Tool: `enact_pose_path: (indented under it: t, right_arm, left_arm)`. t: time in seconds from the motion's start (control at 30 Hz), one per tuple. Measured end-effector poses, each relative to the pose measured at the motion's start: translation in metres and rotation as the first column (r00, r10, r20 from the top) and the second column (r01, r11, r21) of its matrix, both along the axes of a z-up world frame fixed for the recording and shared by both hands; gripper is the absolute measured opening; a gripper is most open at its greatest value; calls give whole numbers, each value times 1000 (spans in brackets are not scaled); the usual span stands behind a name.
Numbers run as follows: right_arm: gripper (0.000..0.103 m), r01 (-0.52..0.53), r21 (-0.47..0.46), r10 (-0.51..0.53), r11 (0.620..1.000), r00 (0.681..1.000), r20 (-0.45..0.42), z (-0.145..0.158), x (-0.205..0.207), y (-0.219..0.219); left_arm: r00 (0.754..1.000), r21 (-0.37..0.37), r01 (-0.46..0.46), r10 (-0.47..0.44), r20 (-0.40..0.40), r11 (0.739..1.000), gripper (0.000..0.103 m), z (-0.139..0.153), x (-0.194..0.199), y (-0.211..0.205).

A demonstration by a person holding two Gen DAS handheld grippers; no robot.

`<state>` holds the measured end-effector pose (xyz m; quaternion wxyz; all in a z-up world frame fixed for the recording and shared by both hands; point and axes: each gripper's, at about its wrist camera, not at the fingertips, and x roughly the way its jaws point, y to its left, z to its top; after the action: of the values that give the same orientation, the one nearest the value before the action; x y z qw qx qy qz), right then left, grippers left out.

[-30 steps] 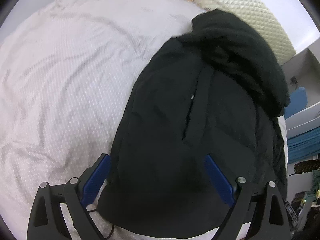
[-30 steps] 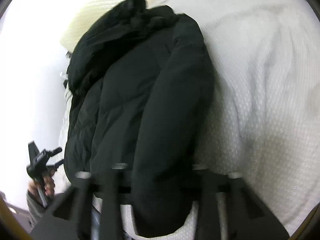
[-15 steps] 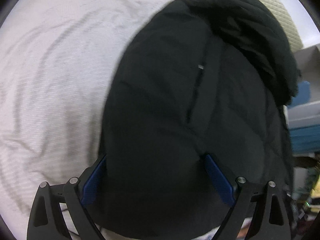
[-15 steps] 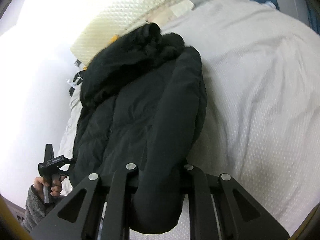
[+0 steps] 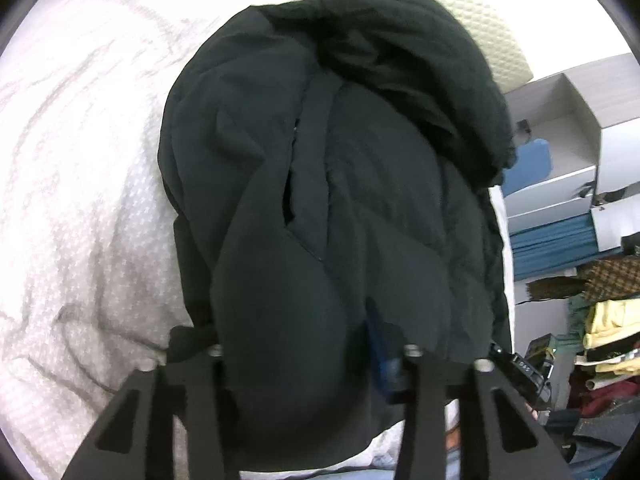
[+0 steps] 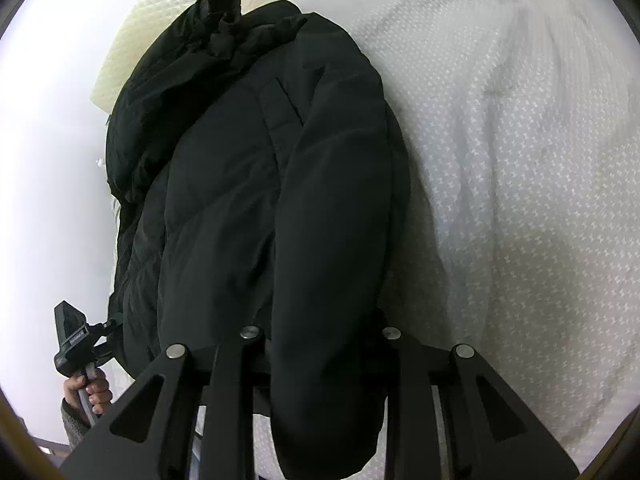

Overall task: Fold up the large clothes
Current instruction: 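Grasp the black jacket's hem with both grippers side by side, then lift the hem and fold it over toward the collar with both grippers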

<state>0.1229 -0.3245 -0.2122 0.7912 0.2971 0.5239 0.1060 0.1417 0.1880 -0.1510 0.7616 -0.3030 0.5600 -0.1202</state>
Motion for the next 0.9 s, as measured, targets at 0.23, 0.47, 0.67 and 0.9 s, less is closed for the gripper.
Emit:
enact_pose_path:
  t: [0.23,0.47,0.67,0.9]
  right_arm:
    - [15,-10,-80,26,997,979,201,48,-18,12]
    - [15,4,-48,12,999,951,309,85,-33,10]
    - [15,-3,28,-9,1000,914,406,123,-50,-4]
    - [15,-27,83,-16,996,880,474,164,-81,-26]
  left_arm:
    - [996,-6,-1,2,90,1000,12,20,-6,3]
    - [980,-65,-14,26,198,998,5,65,-31,17]
    - [967,-95,1,23,254,996,3,114,-54,34]
    - [937,-109,27,13,350,994,3,177,-93,47]
